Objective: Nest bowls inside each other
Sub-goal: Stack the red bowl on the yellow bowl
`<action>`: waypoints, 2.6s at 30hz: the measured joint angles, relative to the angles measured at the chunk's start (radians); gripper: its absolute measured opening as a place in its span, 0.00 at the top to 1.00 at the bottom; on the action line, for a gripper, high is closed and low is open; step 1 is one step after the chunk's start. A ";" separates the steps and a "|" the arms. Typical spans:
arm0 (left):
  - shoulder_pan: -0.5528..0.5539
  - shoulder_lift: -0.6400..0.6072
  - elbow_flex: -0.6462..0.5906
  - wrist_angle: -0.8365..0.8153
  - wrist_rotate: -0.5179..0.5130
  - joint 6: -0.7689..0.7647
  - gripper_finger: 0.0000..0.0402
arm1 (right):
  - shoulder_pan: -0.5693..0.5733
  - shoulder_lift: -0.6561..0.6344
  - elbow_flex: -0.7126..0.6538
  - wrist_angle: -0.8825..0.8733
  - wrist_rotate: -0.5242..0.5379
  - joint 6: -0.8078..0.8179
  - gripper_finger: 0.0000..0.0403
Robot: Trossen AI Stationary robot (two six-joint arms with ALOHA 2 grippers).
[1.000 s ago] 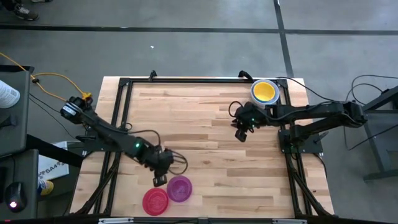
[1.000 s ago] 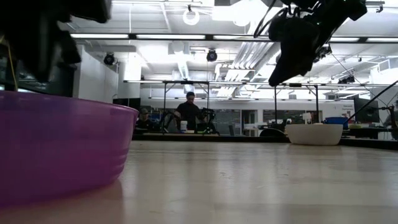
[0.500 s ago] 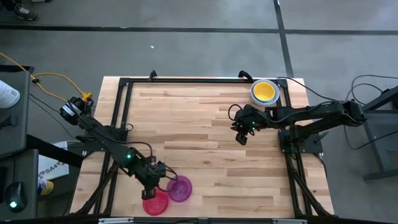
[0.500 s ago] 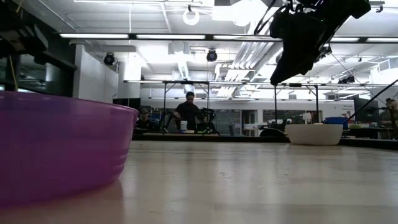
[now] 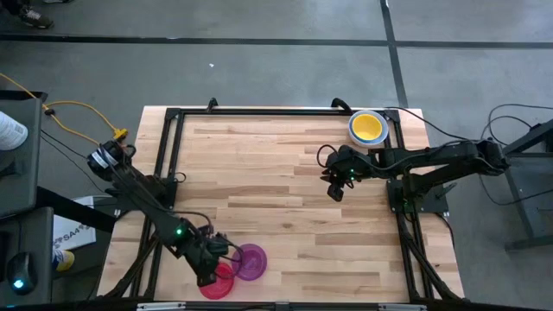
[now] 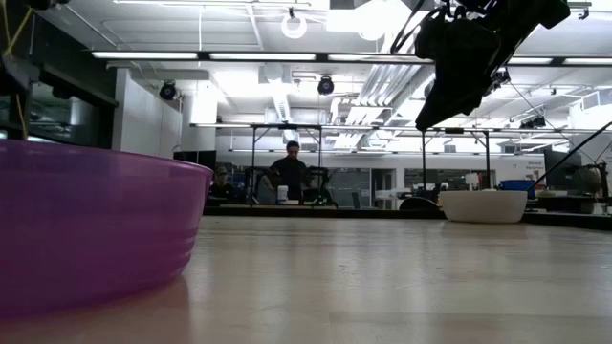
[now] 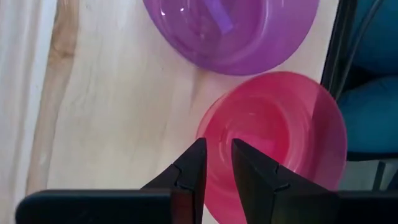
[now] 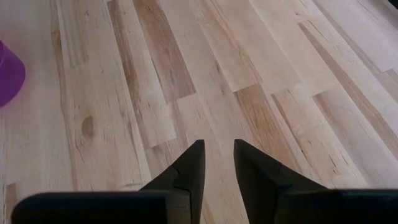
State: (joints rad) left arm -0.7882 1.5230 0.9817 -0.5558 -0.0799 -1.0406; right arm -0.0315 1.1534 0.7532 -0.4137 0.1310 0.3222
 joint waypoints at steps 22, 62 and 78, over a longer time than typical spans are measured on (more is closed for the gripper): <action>-0.001 0.038 0.000 -0.024 0.039 -0.020 0.81 | 0.000 0.000 0.000 0.000 -0.001 0.021 0.80; -0.004 0.028 0.000 -0.228 0.100 0.017 0.99 | 0.000 0.000 0.000 0.000 -0.003 0.022 0.80; 0.139 -0.034 0.300 -0.638 -0.025 0.221 1.00 | 0.010 0.000 -0.001 0.088 -0.068 -0.054 0.80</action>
State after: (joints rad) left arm -0.6491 1.4891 1.2820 -1.1934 -0.1049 -0.8200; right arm -0.0212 1.1534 0.7525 -0.3261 0.0634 0.2677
